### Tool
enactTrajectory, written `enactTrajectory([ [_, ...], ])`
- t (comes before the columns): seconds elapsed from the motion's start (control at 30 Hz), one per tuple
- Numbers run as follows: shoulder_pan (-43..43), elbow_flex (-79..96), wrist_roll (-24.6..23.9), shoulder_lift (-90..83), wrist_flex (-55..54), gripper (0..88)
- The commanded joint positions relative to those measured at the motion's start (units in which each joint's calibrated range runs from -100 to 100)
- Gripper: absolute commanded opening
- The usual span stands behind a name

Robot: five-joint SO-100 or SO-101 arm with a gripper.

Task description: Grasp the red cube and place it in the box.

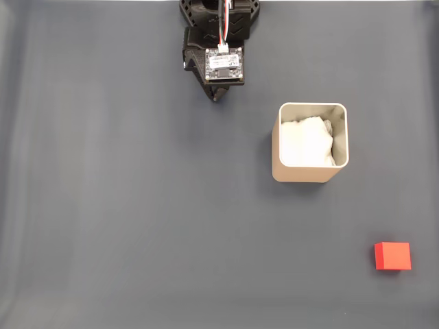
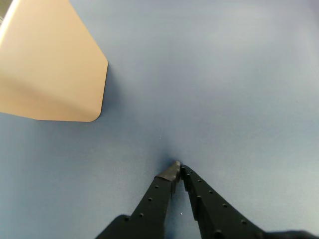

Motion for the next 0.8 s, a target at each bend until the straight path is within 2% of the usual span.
enactTrajectory([
  [0.0,0.6,0.5,-0.3,0.1,0.8,0.8],
  [0.67,0.7,0.5,-0.5,0.1,0.8,0.3],
  [0.77,0.7,0.5,-1.5,0.1,-2.5,0.3],
])
